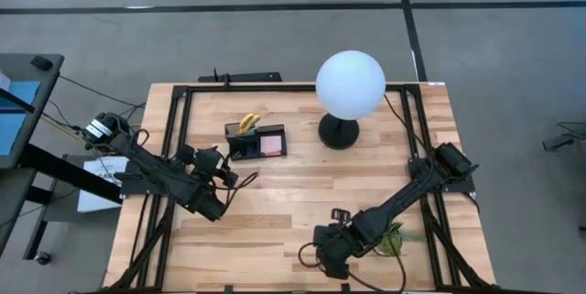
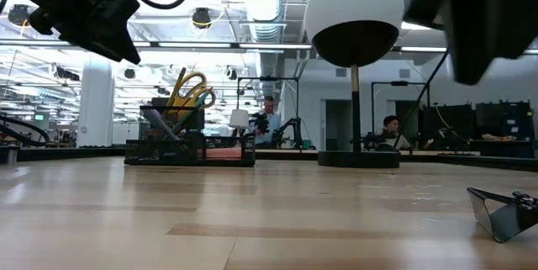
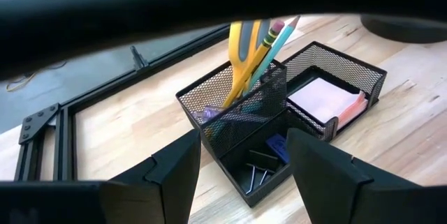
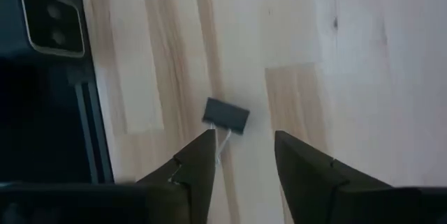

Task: Pick and place office supplies into organizer
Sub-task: Put the black binder clip into the black desk organizer

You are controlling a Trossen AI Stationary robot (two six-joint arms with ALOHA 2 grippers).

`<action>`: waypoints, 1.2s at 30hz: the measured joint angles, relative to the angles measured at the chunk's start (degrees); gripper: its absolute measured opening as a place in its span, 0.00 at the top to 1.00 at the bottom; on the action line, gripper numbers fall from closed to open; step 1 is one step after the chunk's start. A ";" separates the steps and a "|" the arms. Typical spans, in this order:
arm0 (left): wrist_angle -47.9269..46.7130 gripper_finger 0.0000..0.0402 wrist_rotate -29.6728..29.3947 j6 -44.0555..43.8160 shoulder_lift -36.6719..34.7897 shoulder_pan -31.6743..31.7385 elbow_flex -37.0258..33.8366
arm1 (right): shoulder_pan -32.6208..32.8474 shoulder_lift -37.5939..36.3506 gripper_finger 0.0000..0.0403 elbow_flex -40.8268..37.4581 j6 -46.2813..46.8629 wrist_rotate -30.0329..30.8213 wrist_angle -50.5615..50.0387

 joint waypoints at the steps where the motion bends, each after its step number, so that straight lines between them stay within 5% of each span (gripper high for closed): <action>1: 0.00 0.48 0.00 -0.06 0.00 0.01 0.00 | 0.19 -0.02 0.64 0.07 -0.25 -0.07 -0.61; 14: 2.33 0.48 -0.15 0.34 0.00 0.02 0.00 | 0.38 0.07 0.39 -0.08 7.59 1.18 3.12; 19: 2.32 0.48 -0.15 0.53 0.00 0.02 0.00 | 0.33 0.24 0.39 -1.91 20.85 1.60 2.82; 36: 2.32 0.48 -0.04 2.46 0.00 0.07 0.00 | 1.10 3.31 0.43 -3.67 19.71 0.88 8.33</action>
